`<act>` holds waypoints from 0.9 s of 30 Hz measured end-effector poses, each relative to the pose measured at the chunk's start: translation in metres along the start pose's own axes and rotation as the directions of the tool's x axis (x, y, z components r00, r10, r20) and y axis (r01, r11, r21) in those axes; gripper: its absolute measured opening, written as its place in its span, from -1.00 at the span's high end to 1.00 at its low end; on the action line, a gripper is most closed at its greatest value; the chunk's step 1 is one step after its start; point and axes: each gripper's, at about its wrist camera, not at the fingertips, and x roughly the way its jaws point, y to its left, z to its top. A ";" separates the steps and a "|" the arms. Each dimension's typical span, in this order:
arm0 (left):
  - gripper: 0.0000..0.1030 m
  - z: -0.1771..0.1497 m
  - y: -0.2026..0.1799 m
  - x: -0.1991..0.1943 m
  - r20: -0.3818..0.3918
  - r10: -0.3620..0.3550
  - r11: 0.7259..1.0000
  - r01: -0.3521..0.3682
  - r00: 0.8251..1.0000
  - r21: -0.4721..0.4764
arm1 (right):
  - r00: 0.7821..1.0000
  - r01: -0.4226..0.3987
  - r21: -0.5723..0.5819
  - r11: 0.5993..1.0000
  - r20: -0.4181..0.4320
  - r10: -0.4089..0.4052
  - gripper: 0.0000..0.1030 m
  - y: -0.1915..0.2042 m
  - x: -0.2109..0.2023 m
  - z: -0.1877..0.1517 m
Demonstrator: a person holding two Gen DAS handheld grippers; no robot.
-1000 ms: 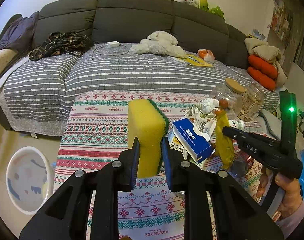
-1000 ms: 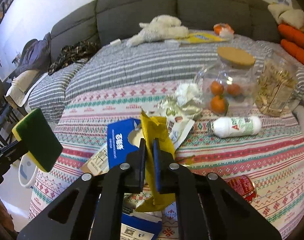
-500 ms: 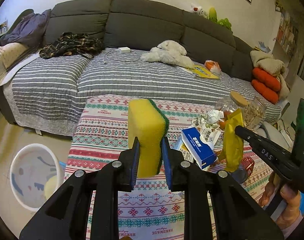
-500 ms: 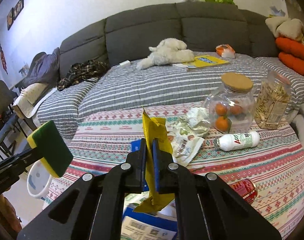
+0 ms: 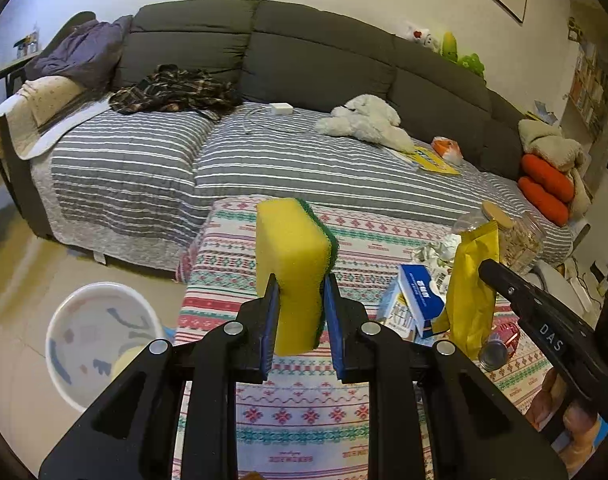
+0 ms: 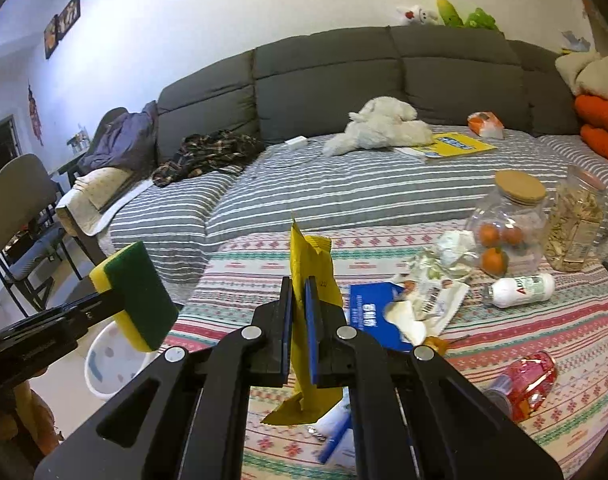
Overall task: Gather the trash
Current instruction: 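Carry the sponge and yellow wrapper in both tools toward the white bin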
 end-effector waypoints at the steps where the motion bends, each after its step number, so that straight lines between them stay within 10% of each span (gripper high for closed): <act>1: 0.59 0.000 0.003 -0.002 0.003 0.004 1.000 -0.004 1.000 -0.001 | 1.000 -0.011 0.000 1.000 0.001 0.011 0.88 0.004 0.000 0.000; 27: 0.59 0.000 0.104 -0.033 -0.009 0.150 0.982 -0.150 0.989 -0.112 | 0.978 -0.210 -0.044 0.977 -0.008 0.210 0.88 0.119 0.018 -0.008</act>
